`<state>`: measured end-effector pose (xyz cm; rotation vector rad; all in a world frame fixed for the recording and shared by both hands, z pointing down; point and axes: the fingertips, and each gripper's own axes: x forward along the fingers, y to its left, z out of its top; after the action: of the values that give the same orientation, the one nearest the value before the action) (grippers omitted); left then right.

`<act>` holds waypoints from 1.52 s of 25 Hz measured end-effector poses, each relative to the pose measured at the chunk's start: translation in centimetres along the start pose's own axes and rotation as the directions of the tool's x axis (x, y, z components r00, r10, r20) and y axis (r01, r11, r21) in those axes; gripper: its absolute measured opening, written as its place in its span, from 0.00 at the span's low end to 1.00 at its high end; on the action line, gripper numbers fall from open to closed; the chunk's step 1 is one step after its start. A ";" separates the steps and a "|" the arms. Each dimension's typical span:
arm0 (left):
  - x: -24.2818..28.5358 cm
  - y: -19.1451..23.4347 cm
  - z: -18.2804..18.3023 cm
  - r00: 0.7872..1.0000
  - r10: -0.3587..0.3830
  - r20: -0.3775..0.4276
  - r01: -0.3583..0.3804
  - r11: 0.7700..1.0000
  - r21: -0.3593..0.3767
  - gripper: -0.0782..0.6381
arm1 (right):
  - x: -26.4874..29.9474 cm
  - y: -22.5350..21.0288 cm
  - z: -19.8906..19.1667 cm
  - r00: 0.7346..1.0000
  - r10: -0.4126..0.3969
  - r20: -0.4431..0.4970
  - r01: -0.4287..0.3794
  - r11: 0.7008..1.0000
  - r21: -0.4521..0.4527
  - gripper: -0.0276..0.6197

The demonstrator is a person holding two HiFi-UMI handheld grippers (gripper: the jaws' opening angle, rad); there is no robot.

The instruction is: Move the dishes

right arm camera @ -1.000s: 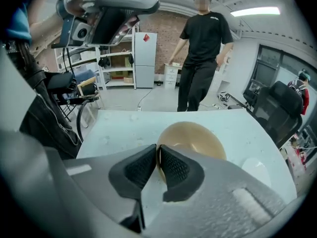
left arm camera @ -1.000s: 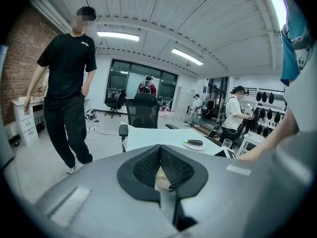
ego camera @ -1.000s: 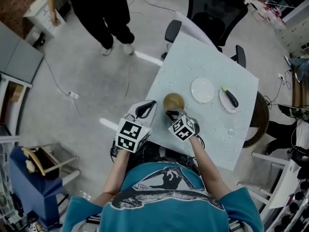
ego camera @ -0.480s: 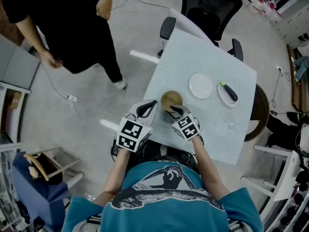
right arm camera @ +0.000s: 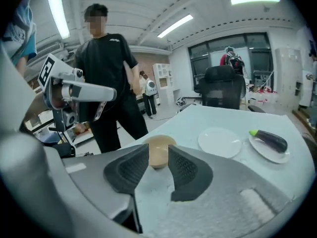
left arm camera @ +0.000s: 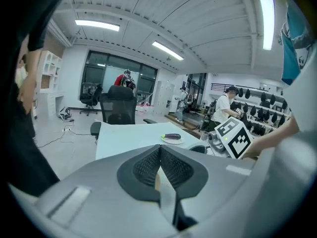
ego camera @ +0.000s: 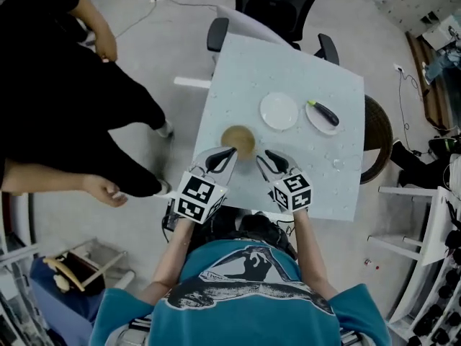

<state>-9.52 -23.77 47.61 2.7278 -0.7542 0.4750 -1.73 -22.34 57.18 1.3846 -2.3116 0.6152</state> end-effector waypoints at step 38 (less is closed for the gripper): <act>-3.9 -30.7 -7.0 0.877 -0.449 -0.171 0.477 0.854 0.207 0.13 | -30.5 5.7 -12.1 0.852 -0.469 0.234 0.387 0.864 0.322 0.05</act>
<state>2.09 5.78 47.28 2.9337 0.0141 0.6365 7.87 8.79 50.33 2.1863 -2.0653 0.6116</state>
